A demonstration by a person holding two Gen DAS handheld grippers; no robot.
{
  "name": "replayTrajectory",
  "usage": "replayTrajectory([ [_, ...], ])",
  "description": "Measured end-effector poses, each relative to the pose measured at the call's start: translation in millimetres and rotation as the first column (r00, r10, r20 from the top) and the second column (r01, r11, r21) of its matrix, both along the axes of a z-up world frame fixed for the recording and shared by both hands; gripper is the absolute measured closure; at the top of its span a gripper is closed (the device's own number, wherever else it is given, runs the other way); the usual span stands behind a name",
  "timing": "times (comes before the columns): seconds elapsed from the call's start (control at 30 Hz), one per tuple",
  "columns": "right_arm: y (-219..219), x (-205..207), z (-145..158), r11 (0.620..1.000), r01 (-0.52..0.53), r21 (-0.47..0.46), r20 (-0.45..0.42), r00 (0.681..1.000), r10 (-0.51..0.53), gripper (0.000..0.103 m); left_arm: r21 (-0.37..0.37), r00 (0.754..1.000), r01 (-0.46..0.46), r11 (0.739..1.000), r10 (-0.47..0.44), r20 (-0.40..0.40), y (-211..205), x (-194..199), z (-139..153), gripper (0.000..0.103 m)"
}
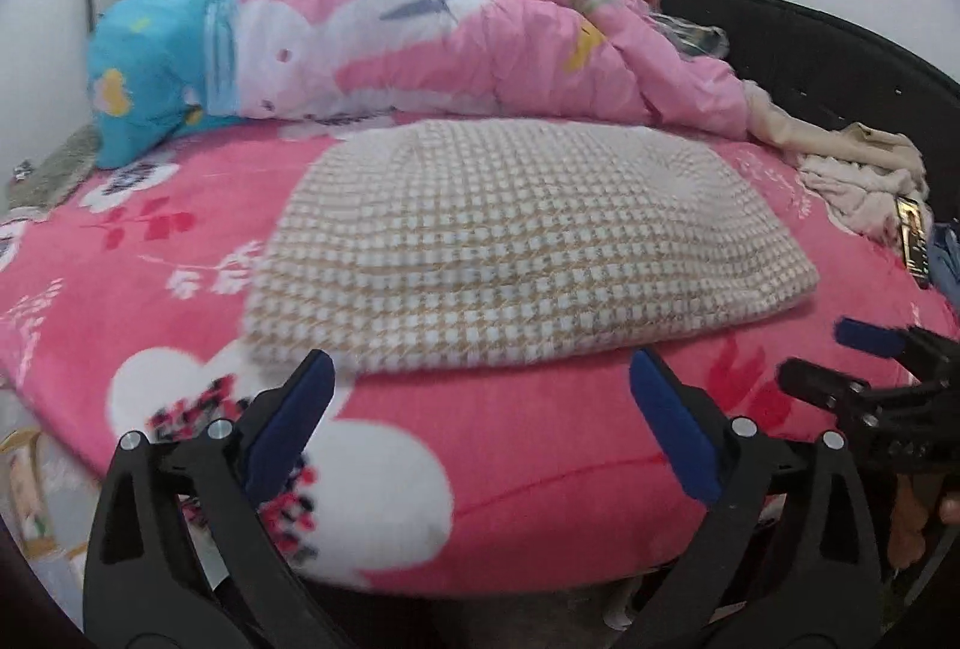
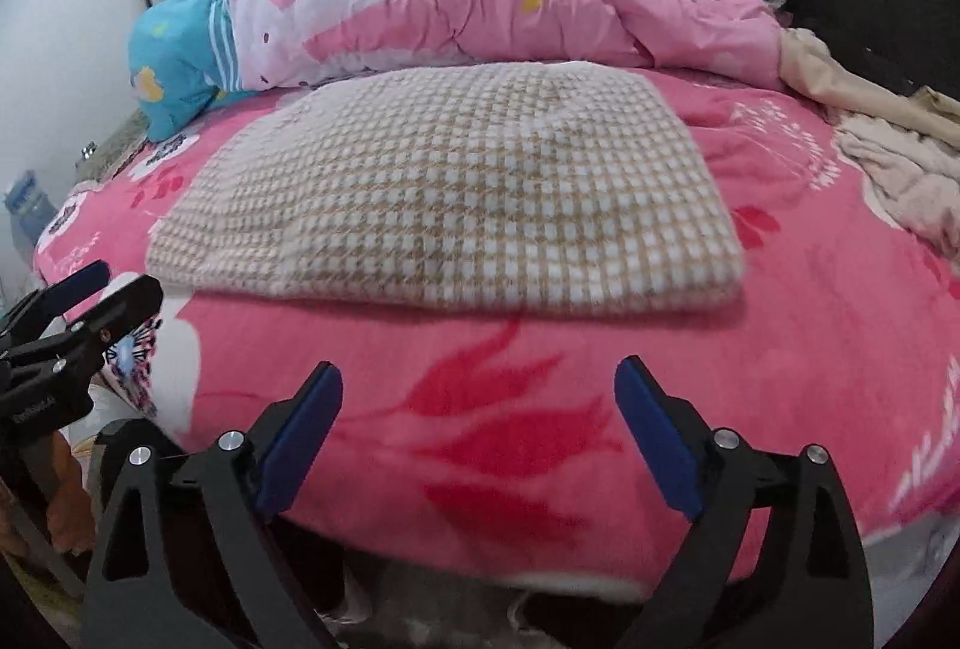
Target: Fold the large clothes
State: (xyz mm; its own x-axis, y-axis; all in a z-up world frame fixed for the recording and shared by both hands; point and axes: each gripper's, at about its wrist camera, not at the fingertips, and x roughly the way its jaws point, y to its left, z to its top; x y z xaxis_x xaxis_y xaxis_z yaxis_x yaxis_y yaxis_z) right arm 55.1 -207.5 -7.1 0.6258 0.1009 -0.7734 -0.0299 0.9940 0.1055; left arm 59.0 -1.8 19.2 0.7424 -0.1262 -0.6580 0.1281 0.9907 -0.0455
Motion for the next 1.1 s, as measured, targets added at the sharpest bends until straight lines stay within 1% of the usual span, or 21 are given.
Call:
replayTrajectory([
  [0.1,1.3,-6.5,10.7,1.0,0.022,0.008,0.016,1.0,-0.023,0.01,0.042,0.996,-0.087,0.995,0.086,0.033,4.5,-5.2,11.9,0.008],
  [0.13,4.0,-6.7,13.2,1.0,0.029,0.0,0.023,0.999,-0.029,0.009,0.051,0.995,-0.097,0.994,0.095,0.04,5.1,-6.7,15.3,0.008],
  [0.23,15.5,-9.4,26.1,0.998,0.031,-0.052,0.051,0.998,-0.029,0.006,0.091,0.994,-0.108,0.99,0.106,0.032,4.0,-6.8,23.6,0.008],
  [0.33,23.1,-11.3,31.0,0.992,0.044,-0.118,0.047,0.998,-0.039,0.006,0.154,0.993,-0.121,0.981,0.119,0.021,1.5,-3.8,26.3,0.008],
  [0.4,24.2,-11.9,33.6,0.993,0.043,-0.113,0.05,0.998,-0.037,0.006,0.182,0.996,-0.09,0.979,0.093,-0.007,-2.0,-2.1,26.1,0.008],
  [0.47,24.3,-13.1,37.1,0.994,0.05,-0.101,0.058,0.997,-0.044,0.006,0.172,0.996,-0.08,0.982,0.084,-0.019,-2.8,-1.5,26.1,0.008],
  [0.53,23.1,-12.2,38.0,0.994,0.057,-0.094,0.058,0.997,-0.051,0.006,0.134,0.994,-0.106,0.985,0.11,-0.023,-0.6,-3.4,27.4,0.008],
  [0.63,21.7,-11.4,38.2,0.995,0.064,-0.081,0.048,0.997,-0.061,0.006,0.085,0.991,-0.12,0.989,0.124,-0.048,3.1,-3.2,27.3,0.008],
  [0.7,21.4,-11.9,37.4,0.995,0.068,-0.075,0.043,0.997,-0.065,0.006,0.068,0.991,-0.116,0.991,0.12,-0.059,5.0,-2.5,26.7,0.008],
  [0.8,21.0,-12.0,34.6,0.995,0.074,-0.073,0.037,0.997,-0.072,0.006,0.075,0.99,-0.12,0.99,0.125,-0.068,4.1,-1.0,24.7,0.008],
  [0.93,20.7,-10.0,31.9,0.995,0.078,-0.069,0.022,0.997,-0.077,0.006,0.059,0.988,-0.125,0.99,0.13,-0.088,3.8,-1.9,23.2,0.008],
  [1.0,20.9,-9.0,30.8,0.994,0.079,-0.071,0.017,0.997,-0.078,0.006,0.063,0.988,-0.126,0.99,0.131,-0.088,4.2,-2.1,23.2,0.008],
  [1.1,21.4,-8.4,29.8,0.994,0.079,-0.075,0.016,0.997,-0.078,0.006,0.089,0.987,-0.128,0.988,0.136,-0.089,1.2,-2.3,22.3,0.008],
])
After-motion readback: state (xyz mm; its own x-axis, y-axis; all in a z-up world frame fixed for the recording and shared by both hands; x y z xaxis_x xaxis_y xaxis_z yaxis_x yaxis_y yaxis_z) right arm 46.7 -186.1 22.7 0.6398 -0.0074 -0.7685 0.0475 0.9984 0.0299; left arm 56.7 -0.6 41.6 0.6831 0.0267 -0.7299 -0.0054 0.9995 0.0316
